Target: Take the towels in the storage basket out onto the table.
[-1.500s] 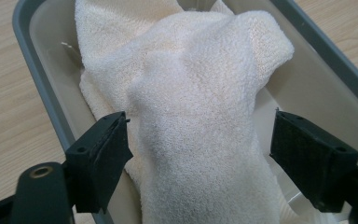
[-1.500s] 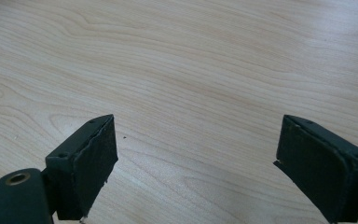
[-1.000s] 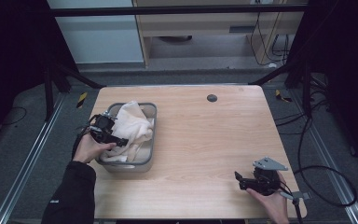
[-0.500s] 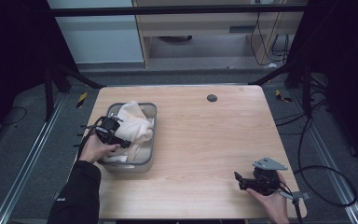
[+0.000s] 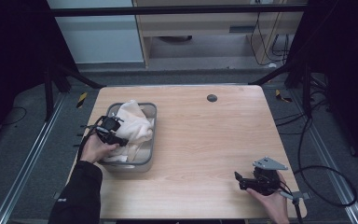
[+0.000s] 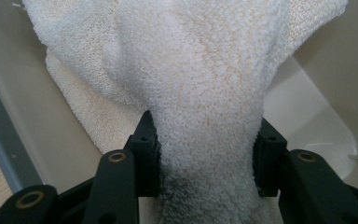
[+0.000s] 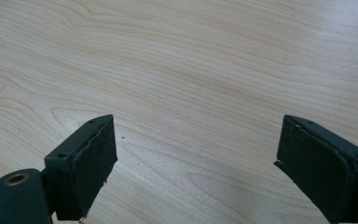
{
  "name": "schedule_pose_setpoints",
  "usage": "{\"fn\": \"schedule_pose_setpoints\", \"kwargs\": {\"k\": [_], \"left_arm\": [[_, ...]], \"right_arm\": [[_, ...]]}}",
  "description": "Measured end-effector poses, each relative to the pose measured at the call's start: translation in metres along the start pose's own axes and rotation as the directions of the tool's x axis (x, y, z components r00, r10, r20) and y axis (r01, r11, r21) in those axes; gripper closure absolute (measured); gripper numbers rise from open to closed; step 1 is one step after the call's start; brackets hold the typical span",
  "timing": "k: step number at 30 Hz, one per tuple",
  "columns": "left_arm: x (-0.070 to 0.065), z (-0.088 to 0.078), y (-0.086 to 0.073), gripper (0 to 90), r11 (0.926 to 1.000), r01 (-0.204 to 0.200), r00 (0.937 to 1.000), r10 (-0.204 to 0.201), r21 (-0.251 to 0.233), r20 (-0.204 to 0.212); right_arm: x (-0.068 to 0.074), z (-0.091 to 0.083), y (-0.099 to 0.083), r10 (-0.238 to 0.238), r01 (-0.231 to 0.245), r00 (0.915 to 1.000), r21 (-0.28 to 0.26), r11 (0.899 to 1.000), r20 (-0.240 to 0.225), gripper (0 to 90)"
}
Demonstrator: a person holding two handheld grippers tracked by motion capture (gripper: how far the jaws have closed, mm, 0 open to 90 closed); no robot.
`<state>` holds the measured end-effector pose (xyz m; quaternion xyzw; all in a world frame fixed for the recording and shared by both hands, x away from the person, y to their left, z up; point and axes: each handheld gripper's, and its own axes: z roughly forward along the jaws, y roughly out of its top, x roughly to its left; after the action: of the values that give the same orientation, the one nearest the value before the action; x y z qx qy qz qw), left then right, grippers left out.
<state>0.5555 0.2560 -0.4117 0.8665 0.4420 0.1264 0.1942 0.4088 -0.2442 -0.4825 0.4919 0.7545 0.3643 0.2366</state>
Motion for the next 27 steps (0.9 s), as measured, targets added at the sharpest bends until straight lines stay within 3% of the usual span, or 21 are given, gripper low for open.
{"fn": "schedule_pose_setpoints", "kwargs": {"k": [11,22,27], "left_arm": [[-0.003,-0.026,0.006,58.1,0.9990,0.002,0.9998,-0.003,-0.044,-0.019],[-0.005,-0.072,0.012,59.4,0.9913,0.006,0.9988,-0.012,-0.131,-0.048],[-0.007,-0.093,0.017,60.0,0.9885,-0.017,0.9978,0.008,-0.150,-0.066]], "right_arm": [[0.000,0.000,0.000,0.002,-0.002,1.0000,0.000,1.000,0.001,11.9],[0.000,-0.001,0.000,0.001,-0.001,1.0000,-0.004,1.000,0.001,11.9],[0.000,-0.001,0.000,0.007,-0.007,1.0000,-0.003,1.000,-0.002,11.9]]}}
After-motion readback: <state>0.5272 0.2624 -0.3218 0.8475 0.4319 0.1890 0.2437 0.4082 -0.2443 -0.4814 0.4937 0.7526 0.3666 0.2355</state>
